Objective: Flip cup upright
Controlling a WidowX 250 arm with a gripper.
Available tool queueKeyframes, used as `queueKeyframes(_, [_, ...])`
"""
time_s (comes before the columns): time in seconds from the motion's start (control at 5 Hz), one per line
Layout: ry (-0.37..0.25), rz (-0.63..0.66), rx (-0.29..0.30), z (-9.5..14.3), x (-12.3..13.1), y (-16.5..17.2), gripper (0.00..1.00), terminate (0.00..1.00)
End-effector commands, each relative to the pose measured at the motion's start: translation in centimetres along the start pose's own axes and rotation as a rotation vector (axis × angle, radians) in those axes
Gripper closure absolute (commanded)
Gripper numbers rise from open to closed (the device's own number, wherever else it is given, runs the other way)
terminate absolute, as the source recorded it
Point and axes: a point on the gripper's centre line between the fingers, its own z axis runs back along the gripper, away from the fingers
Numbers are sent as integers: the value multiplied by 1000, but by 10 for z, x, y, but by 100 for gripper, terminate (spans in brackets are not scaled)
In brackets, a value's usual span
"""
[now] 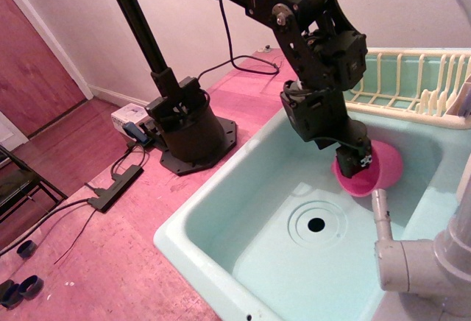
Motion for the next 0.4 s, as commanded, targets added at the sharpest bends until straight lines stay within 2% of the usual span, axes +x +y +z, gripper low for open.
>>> queueKeyframes(0.0, [51, 65, 30, -4, -16, 9, 0, 0])
queueKeyframes(0.2, [65, 89, 50, -13, -19, 28, 100, 0])
